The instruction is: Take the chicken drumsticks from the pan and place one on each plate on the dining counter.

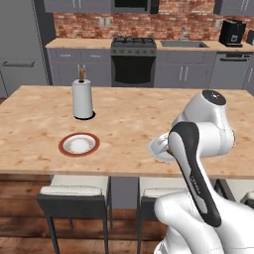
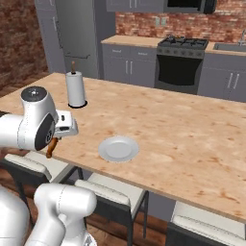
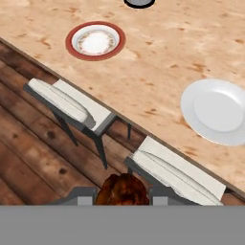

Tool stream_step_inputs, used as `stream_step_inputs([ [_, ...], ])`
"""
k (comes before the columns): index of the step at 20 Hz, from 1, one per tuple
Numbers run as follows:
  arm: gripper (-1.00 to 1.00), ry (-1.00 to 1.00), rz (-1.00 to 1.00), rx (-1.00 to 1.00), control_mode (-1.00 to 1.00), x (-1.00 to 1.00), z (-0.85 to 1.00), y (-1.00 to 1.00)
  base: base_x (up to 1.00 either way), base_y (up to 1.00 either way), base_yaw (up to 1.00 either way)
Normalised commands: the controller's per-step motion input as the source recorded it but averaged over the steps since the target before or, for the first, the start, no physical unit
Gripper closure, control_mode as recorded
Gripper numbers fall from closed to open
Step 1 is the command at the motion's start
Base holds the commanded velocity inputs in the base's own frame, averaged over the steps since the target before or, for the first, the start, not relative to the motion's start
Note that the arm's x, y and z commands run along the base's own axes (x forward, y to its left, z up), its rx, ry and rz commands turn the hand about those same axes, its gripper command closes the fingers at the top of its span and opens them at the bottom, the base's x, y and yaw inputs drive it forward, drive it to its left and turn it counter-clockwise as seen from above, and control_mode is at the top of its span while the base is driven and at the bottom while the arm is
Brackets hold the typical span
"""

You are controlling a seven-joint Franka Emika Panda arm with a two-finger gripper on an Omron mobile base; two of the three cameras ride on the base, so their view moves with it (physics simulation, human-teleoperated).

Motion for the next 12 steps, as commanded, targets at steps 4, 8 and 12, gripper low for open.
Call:
stream_step_inputs([
  [4,1.0,0.0,0.0,0.0,1.0,0.0,0.0,0.0,0.01,0.0,0.0],
  [8,1.0,0.0,0.0,0.0,1.0,0.0,0.0,0.0,0.0,0.0,0.0],
  [12,1.0,0.0,0.0,0.0,1.0,0.0,0.0,0.0,0.02,0.0,0.0],
])
